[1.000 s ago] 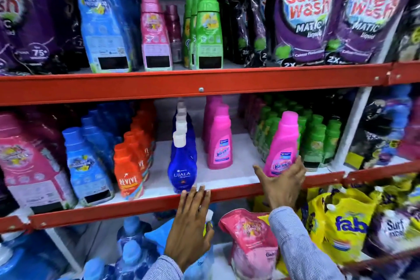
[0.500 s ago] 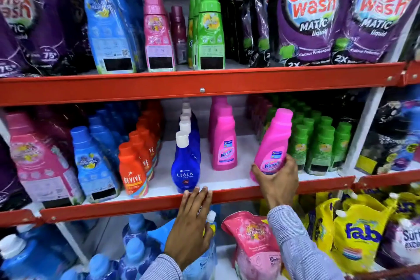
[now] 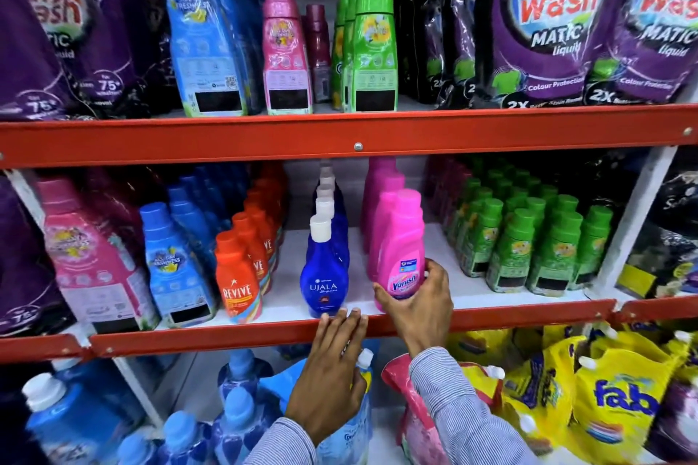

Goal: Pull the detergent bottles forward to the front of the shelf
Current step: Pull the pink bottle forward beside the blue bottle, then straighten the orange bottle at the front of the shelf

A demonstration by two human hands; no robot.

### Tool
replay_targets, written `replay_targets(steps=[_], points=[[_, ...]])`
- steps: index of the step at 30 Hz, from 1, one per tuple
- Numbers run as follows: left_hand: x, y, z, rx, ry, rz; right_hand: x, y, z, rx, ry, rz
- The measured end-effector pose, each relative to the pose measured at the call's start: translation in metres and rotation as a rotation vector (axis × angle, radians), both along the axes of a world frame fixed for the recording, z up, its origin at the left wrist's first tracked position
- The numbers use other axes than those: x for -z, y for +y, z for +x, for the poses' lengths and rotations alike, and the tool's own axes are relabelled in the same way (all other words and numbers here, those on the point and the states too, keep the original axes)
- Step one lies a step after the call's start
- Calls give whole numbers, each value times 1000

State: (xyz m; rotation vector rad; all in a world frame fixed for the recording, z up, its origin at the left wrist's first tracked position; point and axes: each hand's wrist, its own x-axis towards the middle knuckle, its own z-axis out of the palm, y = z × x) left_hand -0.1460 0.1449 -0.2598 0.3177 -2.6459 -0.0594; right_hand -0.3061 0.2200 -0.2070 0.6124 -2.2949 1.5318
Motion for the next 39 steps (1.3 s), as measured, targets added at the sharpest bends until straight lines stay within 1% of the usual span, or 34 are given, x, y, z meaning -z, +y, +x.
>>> replay_targets(steps=[6, 9, 11, 14, 16, 17, 20, 22, 24, 27, 31, 33, 36, 39], points=[[3, -1, 1, 8, 5, -19, 3, 2, -3, -40, -17, 24], [3, -2, 3, 24, 26, -26, 7, 5, 0, -59, -23, 1], [4, -4, 9, 40, 79, 13, 9, 8, 8, -6, 30, -55], [6, -13, 27, 28, 207, 121, 12, 12, 30, 23, 149, -261], [3, -20, 43, -9, 341, 226, 11, 10, 52, -65, 184, -374], [0, -24, 52, -39, 423, 287, 10, 6, 64, -138, 194, -392], [-17, -37, 74, -196, 646, 471, 10, -16, 100, -365, 185, -327], [-28, -45, 84, -304, 732, 585, 12, -36, 120, -466, 112, -264], [-35, -54, 93, -372, 772, 685, 15, -56, 136, -553, 29, -201], [-39, -67, 101, -427, 766, 795, 18, -79, 150, -651, -71, -128], [-39, -84, 105, -425, 705, 900, 11, -102, 158, -654, -87, -55], [-40, -91, 109, -425, 668, 889, 8, -112, 157, -647, -128, -24], [-46, -98, 112, -420, 623, 821, 5, -120, 154, -619, -186, 6], [-53, -103, 113, -389, 577, 779, 2, -122, 154, -625, -189, 10]])
